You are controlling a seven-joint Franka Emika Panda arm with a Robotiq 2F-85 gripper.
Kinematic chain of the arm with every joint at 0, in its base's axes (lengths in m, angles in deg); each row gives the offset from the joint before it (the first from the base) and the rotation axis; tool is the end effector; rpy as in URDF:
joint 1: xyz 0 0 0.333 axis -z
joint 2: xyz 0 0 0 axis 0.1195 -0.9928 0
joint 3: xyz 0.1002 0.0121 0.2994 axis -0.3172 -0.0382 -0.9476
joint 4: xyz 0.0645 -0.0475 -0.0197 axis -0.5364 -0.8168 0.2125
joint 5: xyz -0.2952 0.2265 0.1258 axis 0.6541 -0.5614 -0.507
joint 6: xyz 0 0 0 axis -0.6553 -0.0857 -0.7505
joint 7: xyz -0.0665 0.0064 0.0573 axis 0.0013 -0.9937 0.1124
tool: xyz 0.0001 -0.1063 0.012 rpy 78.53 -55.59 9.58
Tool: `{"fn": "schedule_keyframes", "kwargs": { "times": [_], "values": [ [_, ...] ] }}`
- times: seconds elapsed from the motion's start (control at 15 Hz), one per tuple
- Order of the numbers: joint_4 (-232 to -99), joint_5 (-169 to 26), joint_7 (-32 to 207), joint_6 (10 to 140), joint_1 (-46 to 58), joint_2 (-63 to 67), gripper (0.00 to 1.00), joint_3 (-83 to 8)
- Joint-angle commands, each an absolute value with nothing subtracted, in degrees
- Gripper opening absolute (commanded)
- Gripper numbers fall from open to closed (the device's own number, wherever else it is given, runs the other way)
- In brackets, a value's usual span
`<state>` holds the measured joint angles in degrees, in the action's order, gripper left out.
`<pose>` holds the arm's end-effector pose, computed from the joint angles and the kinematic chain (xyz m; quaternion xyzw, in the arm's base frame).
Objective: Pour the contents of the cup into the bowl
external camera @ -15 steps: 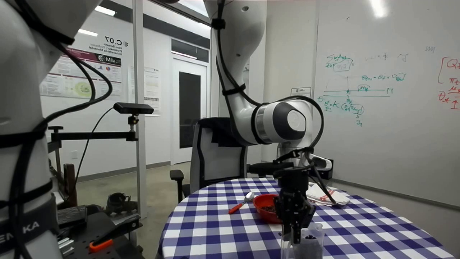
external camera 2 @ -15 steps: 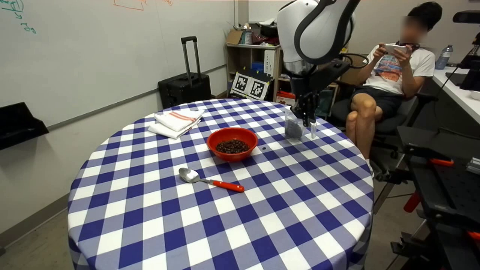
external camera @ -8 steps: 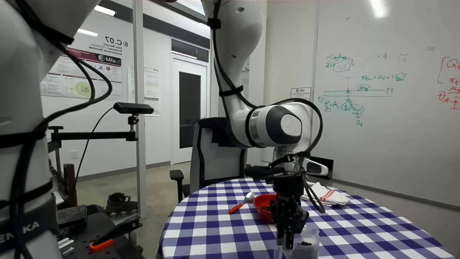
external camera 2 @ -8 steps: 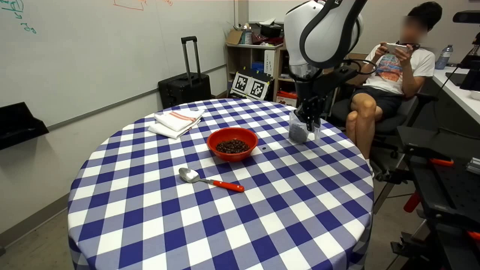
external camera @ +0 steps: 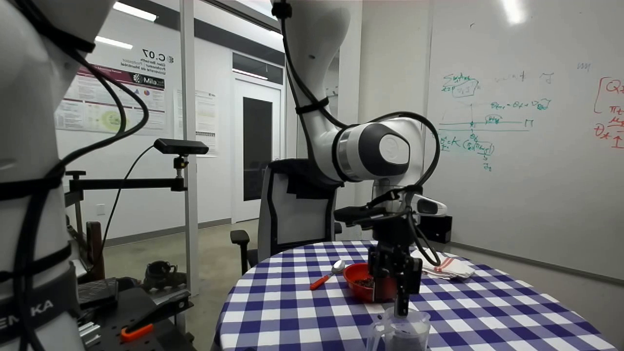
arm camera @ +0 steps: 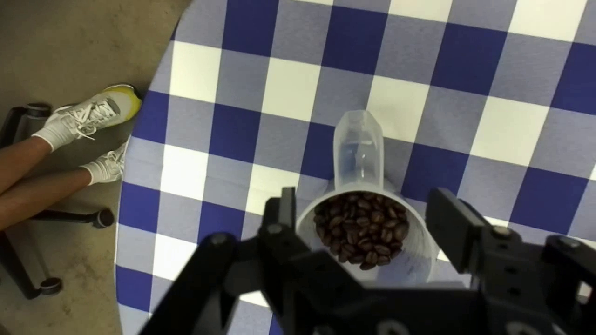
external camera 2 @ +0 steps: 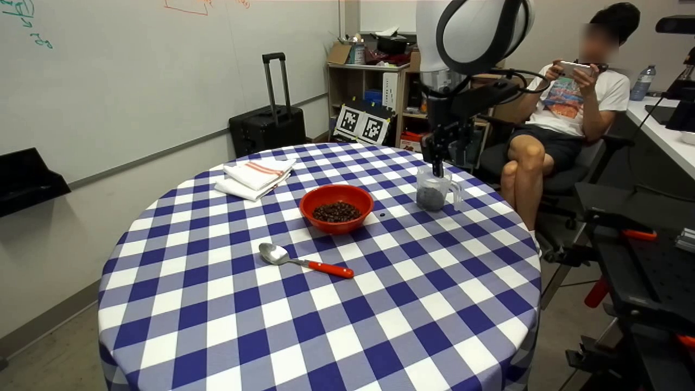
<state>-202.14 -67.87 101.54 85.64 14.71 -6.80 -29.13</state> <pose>0.4863 -0.1856 0.1568 0.9550 -0.2757 -0.0779 0.0765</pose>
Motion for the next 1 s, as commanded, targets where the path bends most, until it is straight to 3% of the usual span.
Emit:
{"fn": "schedule_keyframes", "kwargs": {
  "times": [0.0, 0.67, 0.73, 0.93],
  "values": [
    [-205.8, -69.9, 99.3, 86.5, 14.4, -2.6, 1.0, -29.3],
    [-219.6, -77.9, 77.2, 86.9, 14.7, 19.0, 1.0, -37.2],
    [-215.1, -75.5, 82.8, 86.5, 14.2, 12.6, 1.0, -35.9],
    [-218.2, -76.3, 79.5, 86.4, 14.1, 17.7, 1.0, -36.6]
  ]
}}
